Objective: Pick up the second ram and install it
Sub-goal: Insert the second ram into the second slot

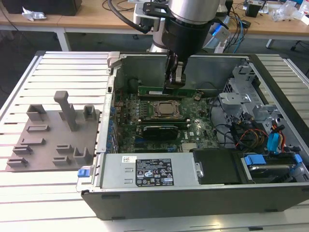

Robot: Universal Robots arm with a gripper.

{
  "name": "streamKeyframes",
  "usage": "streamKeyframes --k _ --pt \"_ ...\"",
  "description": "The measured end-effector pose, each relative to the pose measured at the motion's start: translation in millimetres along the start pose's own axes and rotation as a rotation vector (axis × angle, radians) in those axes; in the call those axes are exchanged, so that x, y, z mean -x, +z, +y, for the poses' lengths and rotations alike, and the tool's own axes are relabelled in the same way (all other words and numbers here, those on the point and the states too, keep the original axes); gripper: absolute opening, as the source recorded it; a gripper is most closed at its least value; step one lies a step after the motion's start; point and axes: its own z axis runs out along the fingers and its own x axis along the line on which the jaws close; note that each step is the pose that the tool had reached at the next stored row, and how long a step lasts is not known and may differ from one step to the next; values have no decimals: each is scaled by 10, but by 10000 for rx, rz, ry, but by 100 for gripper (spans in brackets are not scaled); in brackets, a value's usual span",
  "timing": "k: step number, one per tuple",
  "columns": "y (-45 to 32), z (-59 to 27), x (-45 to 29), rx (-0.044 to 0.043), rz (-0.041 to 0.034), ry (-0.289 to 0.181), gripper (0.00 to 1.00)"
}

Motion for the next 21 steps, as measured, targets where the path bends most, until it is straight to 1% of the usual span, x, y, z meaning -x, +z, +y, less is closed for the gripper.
streamKeyframes --k 1,2,3,5,6,12,19,20,21 --pt "11 -1 -1 0 -1 0 14" --pt "57 -6 -4 0 -1 1 14" --pt "76 -8 -5 1 -12 -1 14" --pt "100 -11 -7 0 -8 -1 14" --pt "107 -12 -7 -1 15 0 14" --pt "171 -17 -11 -1 17 2 14" --pt "273 -28 -19 -1 16 2 14" --pt "291 -29 -11 -1 18 2 14" --pt "312 -29 18 -2 16 2 14"
